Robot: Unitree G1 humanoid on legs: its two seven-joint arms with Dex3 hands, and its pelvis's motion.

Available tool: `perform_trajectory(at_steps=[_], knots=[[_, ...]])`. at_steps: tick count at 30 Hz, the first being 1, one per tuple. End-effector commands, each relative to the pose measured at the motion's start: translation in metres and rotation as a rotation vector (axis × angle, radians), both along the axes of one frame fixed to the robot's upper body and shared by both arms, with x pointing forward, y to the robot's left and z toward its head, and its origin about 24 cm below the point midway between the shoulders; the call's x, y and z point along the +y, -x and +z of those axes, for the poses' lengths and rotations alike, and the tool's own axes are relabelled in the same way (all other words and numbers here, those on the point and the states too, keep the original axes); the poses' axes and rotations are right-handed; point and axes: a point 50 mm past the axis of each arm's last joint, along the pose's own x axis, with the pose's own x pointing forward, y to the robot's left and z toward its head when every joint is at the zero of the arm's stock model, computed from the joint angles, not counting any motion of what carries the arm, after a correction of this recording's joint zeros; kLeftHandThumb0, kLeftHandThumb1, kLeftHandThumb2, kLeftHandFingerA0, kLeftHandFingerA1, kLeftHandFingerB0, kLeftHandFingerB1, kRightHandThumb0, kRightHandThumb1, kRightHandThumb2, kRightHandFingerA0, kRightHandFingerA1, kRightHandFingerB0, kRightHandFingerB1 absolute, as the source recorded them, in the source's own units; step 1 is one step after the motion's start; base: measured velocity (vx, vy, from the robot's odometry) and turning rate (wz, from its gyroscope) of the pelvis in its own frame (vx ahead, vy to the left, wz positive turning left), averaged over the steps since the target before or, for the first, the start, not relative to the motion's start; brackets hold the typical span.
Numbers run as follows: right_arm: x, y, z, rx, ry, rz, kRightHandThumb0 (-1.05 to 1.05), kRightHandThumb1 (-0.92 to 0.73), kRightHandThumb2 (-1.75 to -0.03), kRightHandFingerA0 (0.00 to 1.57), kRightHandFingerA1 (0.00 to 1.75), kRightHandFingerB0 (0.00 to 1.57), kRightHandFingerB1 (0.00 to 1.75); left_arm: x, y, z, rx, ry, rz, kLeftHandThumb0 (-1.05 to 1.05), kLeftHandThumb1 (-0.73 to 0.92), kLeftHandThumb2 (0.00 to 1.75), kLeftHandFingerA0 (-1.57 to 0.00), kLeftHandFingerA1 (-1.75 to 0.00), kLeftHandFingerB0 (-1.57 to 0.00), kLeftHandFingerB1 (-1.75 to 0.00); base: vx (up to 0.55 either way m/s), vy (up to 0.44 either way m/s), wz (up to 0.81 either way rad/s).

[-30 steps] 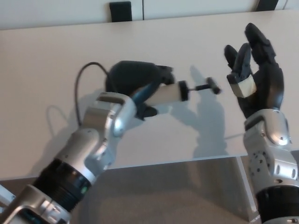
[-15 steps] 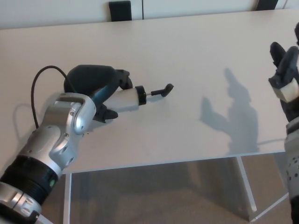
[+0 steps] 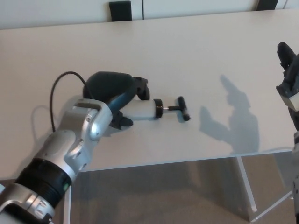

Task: The robot walks towards a desk on which an air pump is kept in the middle. It lifts it up and holds it with its left hand and uses its right hand to compress it by pushing its handle inwards.

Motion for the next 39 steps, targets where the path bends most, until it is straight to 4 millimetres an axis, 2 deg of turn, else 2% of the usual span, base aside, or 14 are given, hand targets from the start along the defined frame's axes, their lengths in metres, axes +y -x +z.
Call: perform_trajectory(at_steps=[1,2,3,13,14,15,16,20,26,27,29,30,37,39], knots=[[0.003,0.015,0.016,-0.068,0.023,0.027,-0.81,-0.90,-0.68,0.23,0.31,0.13,0.25,-0.010,0.000,-0.003,0.101,-0.032,-0.019,-0.94,0.59,0.93,0.00,0.00,0.00,0.00,0.00,0.000,0.00],[0.003,0.018,0.022,-0.096,0.047,0.039,-0.37,-0.47,-1.07,0.00,0.48,0.00,0.48,-0.010,0.000,-0.002,0.100,-0.037,-0.019,-0.98,0.61,0.97,0.00,0.00,0.00,0.00,0.00,0.000,0.00],[0.003,0.021,0.027,-0.115,0.063,0.047,-0.37,-0.47,-1.07,0.00,0.48,0.00,0.48,-0.011,-0.001,-0.001,0.099,-0.041,-0.019,-0.98,0.61,0.97,0.00,0.00,0.00,0.00,0.00,0.000,0.00],[0.002,0.056,0.062,-0.252,0.130,0.081,-0.36,-0.49,-1.09,0.00,0.48,0.00,0.48,0.006,-0.001,0.011,0.102,0.004,-0.001,-1.04,0.70,1.10,0.00,-0.02,0.00,0.00,0.00,0.000,0.00],[0.000,0.060,0.066,-0.272,0.146,0.079,-0.36,-0.49,-1.09,0.00,0.48,0.00,0.48,0.010,0.000,0.016,0.087,0.010,-0.004,-0.99,0.86,0.67,0.00,0.00,0.00,0.00,0.00,0.000,0.00],[-0.002,0.062,0.068,-0.285,0.159,0.078,-0.36,-0.49,-1.09,0.00,0.48,0.00,0.48,0.013,0.000,0.020,0.076,0.014,-0.006,-0.99,0.86,0.67,0.00,0.00,0.00,0.00,0.00,0.000,0.00],[-0.006,0.069,0.075,-0.320,0.187,0.071,-0.80,-0.91,-0.69,0.24,0.30,0.14,0.26,0.020,0.000,0.036,0.032,0.039,-0.011,-1.03,0.71,1.09,0.00,-0.03,0.00,0.00,0.00,0.000,0.00],[-0.014,0.087,0.090,-0.386,0.236,0.092,-0.81,-0.92,-0.69,0.23,0.30,0.14,0.26,0.038,0.007,0.075,-0.061,0.079,-0.037,-1.02,0.72,1.09,0.00,-0.04,0.00,0.00,0.00,0.000,0.00],[-0.017,0.126,0.108,-0.489,0.315,0.133,-0.84,-0.89,-0.68,0.25,0.30,0.13,0.24,0.059,0.046,0.116,-0.173,0.125,-0.105,-0.97,0.66,1.02,0.00,-0.04,0.00,-0.02,0.00,0.000,0.00],[-0.016,0.139,0.112,-0.513,0.337,0.149,-0.85,-0.70,-1.04,0.18,0.45,0.07,0.37,0.062,0.064,0.124,-0.216,0.146,-0.143,-0.95,0.62,1.00,0.00,-0.05,0.00,-0.04,0.00,0.000,0.00],[-0.014,0.152,0.115,-0.533,0.360,0.166,-0.85,-0.70,-1.04,0.18,0.45,0.07,0.37,0.064,0.082,0.132,-0.258,0.161,-0.185,-0.95,0.62,1.00,0.00,-0.05,0.00,-0.04,0.00,0.000,0.00],[-0.013,0.159,0.116,-0.544,0.372,0.165,-0.84,-0.90,-0.68,0.28,0.32,0.16,0.26,0.064,0.094,0.135,-0.287,0.173,-0.223,-0.88,0.57,0.98,0.00,-0.12,0.00,-0.11,0.00,0.000,0.00],[-0.009,0.193,0.111,-0.543,0.360,0.193,-0.85,-0.85,-0.66,0.37,0.31,0.22,0.28,0.068,0.177,0.131,-0.320,0.465,-0.367,-0.83,0.52,0.89,-0.03,-0.16,-0.12,-0.22,0.00,0.000,0.00],[-0.009,0.201,0.107,-0.528,0.347,0.200,-0.85,-0.85,-0.67,0.38,0.32,0.23,0.28,0.073,0.201,0.130,-0.280,0.582,-0.411,-0.81,0.51,0.88,0.00,-0.15,-0.04,-0.22,0.00,0.000,0.00]])
